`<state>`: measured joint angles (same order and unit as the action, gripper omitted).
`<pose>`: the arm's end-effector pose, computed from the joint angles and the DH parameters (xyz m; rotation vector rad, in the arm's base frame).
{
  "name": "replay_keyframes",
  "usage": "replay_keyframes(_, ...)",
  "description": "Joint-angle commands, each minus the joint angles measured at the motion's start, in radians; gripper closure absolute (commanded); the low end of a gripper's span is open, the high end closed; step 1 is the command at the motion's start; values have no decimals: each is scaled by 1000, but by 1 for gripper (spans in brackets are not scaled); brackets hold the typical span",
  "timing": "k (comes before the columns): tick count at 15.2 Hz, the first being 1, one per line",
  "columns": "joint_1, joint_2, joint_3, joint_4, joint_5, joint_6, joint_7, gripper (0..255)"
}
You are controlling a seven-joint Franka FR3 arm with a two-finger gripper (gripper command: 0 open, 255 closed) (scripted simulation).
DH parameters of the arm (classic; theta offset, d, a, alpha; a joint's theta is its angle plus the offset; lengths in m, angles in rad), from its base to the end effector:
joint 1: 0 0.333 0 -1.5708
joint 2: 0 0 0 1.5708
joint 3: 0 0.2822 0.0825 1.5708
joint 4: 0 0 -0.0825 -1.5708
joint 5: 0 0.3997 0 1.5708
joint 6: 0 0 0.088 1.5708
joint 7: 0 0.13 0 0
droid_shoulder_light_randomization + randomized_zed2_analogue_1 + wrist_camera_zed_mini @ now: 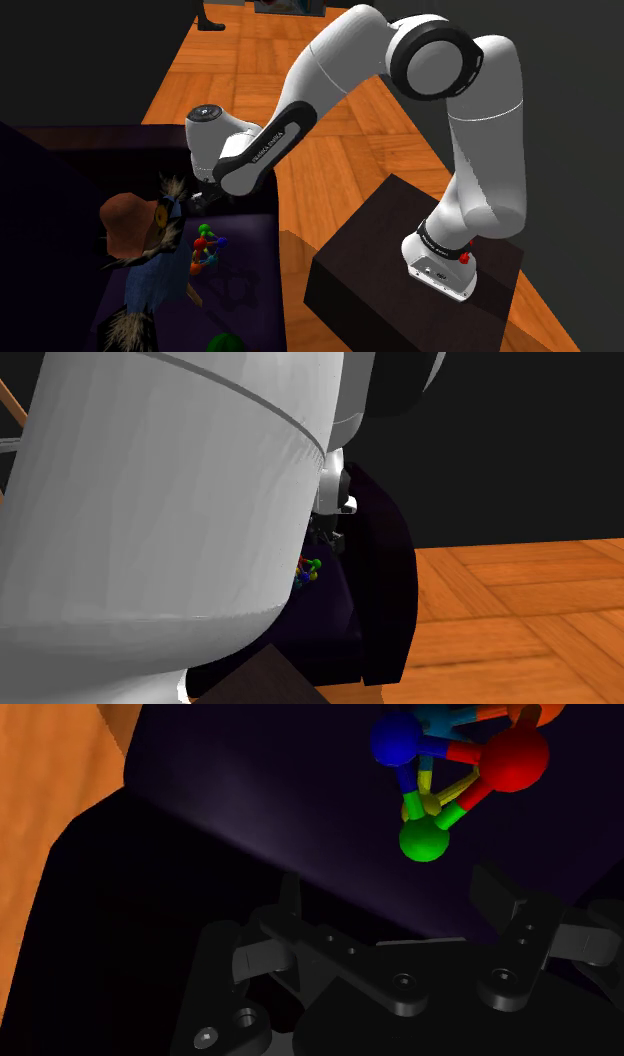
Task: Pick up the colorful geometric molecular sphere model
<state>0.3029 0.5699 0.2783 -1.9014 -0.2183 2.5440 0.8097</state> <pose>0.5314 0.3490 0.1540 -3.0581 0.1577 -0.1061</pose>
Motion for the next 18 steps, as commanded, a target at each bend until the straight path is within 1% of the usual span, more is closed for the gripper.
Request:
replay_keyframes(1, 33, 79, -10, 83, -12, -5, 23, 0)
replay_keyframes(4, 75, 194, -22, 213, -21, -20, 42, 0)
replay_keyframes(12, 94, 284, -43, 253, -37, 32, 51, 0)
replay_keyframes(14, 94, 284, -43, 252, -37, 32, 51, 0)
replay_keyframes(15, 94, 285, -43, 252, -38, 34, 52, 255)
replay_keyframes(18, 93, 285, -43, 252, -38, 34, 51, 255)
